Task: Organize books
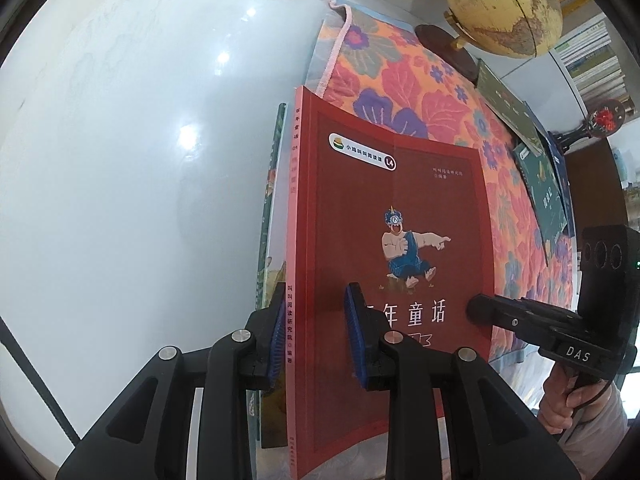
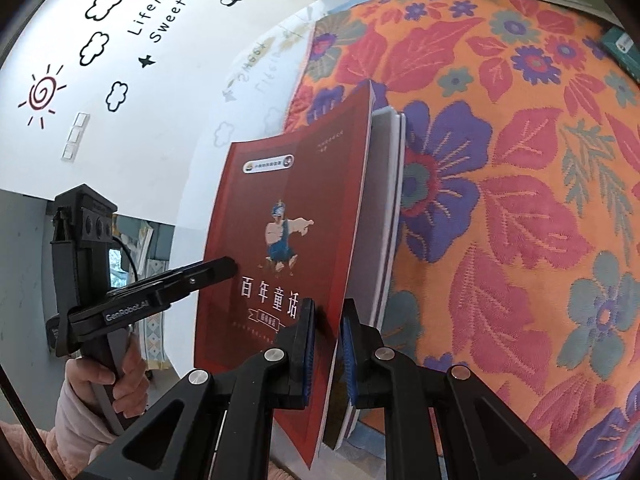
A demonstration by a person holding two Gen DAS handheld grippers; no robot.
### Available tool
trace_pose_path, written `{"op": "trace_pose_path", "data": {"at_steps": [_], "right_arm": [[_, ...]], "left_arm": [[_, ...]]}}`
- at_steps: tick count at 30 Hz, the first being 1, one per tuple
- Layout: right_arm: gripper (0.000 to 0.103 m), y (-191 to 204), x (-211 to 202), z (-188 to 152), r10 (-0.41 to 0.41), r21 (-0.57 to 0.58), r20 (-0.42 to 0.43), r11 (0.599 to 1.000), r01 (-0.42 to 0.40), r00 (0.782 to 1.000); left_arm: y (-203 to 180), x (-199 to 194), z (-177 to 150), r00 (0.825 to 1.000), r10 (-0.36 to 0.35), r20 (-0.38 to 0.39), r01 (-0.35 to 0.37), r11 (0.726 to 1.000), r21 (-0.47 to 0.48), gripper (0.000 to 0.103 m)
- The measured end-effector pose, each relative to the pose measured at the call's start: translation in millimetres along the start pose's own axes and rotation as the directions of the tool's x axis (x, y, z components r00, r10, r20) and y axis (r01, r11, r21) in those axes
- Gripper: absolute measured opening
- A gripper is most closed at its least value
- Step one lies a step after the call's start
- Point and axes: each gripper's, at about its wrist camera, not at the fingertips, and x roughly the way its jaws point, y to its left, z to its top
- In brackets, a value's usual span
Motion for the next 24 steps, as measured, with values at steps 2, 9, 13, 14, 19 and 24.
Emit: {"op": "trace_pose_path", "data": {"at_steps": [2,9,13,14,19,24], "right_arm": [[0.014,0.5,1.8,-0.9,-0.004,0.007,0.001,1.000,0.004,1.000],[0.015,-3.2,4.9,-5.2,-0.003,0.047,0.002,0.999,0.003,1.000],[0.015,-9.4,3.8,-8.5,0.023,0.084,0.021,0.996,-0.024,1.000],[0.015,-10.8,3.1,-9.7,0.027,0.094,0.025,0.995,-0.029,0.999],[0.015,-16.8,-5.4,-16.0,0.025,0.128,0.043,0.991,-0.030,0.999],[0.015,-30.5,-26.2,-20.0,0.028,0.159,0.082,0.987,-0.041,0.996]], "left_arm": [[0.1,0.3,1.5,1.000,0.008,0.001,-0.008,1.000,0.000,0.027],[2.7,-2.0,4.1,0.999,0.033,-0.002,-0.033,0.999,-0.024,0.031],[9.1,-4.8,4.1,0.997,0.071,-0.008,-0.071,0.996,-0.048,0.031],[11.0,-6.2,4.5,0.998,0.066,-0.006,-0.066,0.996,-0.062,0.031],[13.6,-17.1,3.5,0.997,0.074,0.011,-0.073,0.992,-0.100,0.031],[-0.5,-24.1,2.0,0.997,0.077,0.018,-0.075,0.992,-0.099,0.031]]}}
